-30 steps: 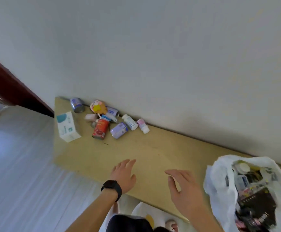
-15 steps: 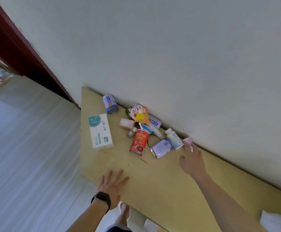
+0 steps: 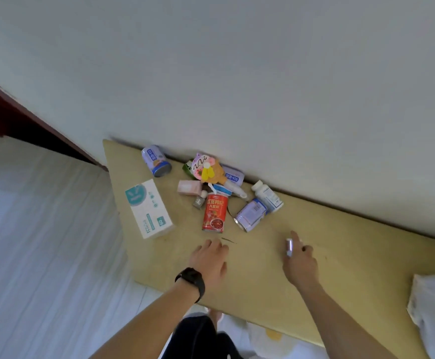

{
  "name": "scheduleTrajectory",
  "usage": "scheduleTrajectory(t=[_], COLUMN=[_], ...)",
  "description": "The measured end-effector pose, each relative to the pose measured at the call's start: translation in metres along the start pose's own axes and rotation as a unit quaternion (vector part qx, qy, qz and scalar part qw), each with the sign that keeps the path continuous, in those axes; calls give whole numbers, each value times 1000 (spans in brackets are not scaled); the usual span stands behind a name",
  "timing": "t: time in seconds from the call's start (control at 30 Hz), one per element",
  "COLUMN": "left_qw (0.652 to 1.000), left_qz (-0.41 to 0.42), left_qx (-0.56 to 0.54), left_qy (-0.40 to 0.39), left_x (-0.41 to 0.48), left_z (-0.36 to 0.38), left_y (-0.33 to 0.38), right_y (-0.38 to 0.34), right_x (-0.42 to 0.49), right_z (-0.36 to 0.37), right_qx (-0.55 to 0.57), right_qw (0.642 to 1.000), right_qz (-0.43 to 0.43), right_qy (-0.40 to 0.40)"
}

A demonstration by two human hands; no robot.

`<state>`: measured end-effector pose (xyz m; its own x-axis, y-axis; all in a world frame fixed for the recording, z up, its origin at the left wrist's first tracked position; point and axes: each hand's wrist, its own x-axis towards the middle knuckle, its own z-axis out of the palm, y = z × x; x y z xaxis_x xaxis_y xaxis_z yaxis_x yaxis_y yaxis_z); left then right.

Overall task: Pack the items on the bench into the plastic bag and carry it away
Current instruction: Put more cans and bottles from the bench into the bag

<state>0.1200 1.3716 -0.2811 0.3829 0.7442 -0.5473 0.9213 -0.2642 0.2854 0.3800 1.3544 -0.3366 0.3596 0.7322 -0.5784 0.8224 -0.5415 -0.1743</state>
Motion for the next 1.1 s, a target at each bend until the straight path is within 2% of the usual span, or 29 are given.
scheduleTrajectory(t=[0.07,0.2,0.4,0.53,0.57,0.63,0.73,0.83,0.9,1.0,1.03,1.07,1.1], left_qw=[998,996,998,999,999,996,988,977,962,946,940,935,928], left_qz=[41,53,-57,-37,-37,-54,-75,-81,-95,-84,-75,-71,-67], left_qx=[-12,-1,8,19,1,-66,-136,-197,-257,-313,-331,-346,-364], left_qy=[53,65,-8,-29,-32,-34,-18,-4,5,23,27,30,36], left_x=[26,82,129,126,123,120,110,87,68,42,35,26,19], left_z=[-18,-42,-36,-27,-27,-26,-26,-27,-23,-19,-17,-16,-13], left_y=[17,44,53,55,59,63,75,103,128,186,210,234,259], right_y=[14,32,46,49,52,63,83,121,159,234,262,290,319], right_x=[-37,-88,-108,-132,-138,-150,-171,-198,-216,-231,-231,-229,-222], right_z=[23,46,35,2,-7,-26,-65,-111,-143,-189,-202,-213,-223], right_qx=[6,32,182,321,378,504,625,751,784,791,780,749,693], right_qw=[1000,999,971,936,914,847,758,636,600,589,596,625,675], right_qz=[-5,33,74,105,121,159,186,177,155,119,120,132,156], right_qy=[2,-16,-136,-99,-82,-54,-9,17,40,115,145,174,199])
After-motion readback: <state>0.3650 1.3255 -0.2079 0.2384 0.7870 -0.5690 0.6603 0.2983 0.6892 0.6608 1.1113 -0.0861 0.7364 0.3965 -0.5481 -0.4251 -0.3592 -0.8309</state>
